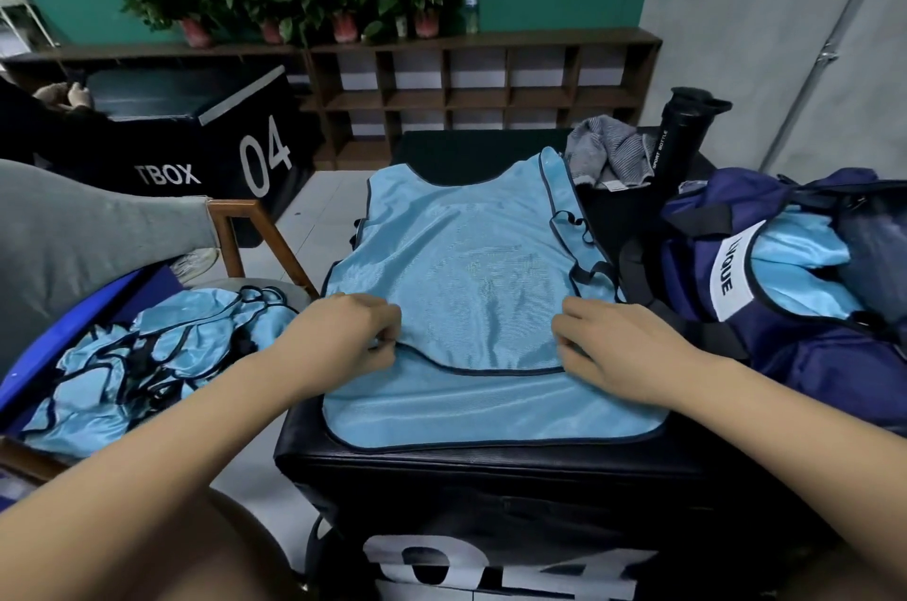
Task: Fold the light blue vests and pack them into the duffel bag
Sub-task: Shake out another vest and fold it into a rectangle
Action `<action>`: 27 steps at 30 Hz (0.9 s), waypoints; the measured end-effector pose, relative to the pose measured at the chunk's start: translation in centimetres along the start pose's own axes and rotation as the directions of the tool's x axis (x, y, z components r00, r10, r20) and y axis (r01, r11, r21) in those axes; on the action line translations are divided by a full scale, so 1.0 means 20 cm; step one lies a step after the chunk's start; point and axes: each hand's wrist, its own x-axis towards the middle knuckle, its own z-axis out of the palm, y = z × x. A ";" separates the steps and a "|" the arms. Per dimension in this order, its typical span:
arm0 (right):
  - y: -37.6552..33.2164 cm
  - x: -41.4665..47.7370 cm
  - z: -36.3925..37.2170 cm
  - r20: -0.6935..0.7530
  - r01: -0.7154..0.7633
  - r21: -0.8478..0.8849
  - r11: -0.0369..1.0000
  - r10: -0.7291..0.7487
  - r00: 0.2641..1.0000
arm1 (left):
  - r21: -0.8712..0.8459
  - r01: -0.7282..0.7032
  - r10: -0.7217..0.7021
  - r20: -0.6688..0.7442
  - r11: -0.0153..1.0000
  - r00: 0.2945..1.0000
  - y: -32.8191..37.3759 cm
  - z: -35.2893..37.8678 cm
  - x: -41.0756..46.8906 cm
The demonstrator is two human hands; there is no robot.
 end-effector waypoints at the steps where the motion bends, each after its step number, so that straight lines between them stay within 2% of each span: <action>1: -0.01 0.00 -0.01 0.003 -0.006 0.020 1.000 0.006 1.000 | -0.064 0.016 -0.017 -0.022 0.998 1.000 0.00 -0.03 0.01; 5: -0.10 0.06 0.00 -0.011 0.010 0.028 1.000 -0.010 1.000 | -0.226 0.027 -0.054 -0.112 0.974 0.992 0.03 -0.11 0.06; 12: -0.15 0.16 0.06 -0.123 -0.016 -0.005 1.000 0.015 0.992 | -0.244 0.020 -0.058 -0.150 0.970 0.987 0.09 -0.17 0.13; 15: -0.19 0.15 0.04 -0.085 -0.054 0.065 0.996 0.059 0.995 | -0.262 0.033 -0.075 -0.152 0.964 0.986 0.09 -0.19 0.13; 19: -0.27 0.20 0.04 -0.083 -0.086 0.038 0.996 0.088 0.993 | -0.316 0.050 -0.108 -0.170 0.947 0.979 0.12 -0.22 0.16; 23: -0.23 0.24 0.03 -0.134 -0.111 0.038 0.993 0.115 0.984 | -0.224 -0.027 -0.015 -0.180 0.974 0.983 0.11 -0.24 0.17; 27: -0.12 0.18 -0.01 -0.193 -0.155 0.061 0.986 0.164 0.967 | -0.194 -0.043 0.002 -0.204 0.980 0.979 0.07 -0.23 0.12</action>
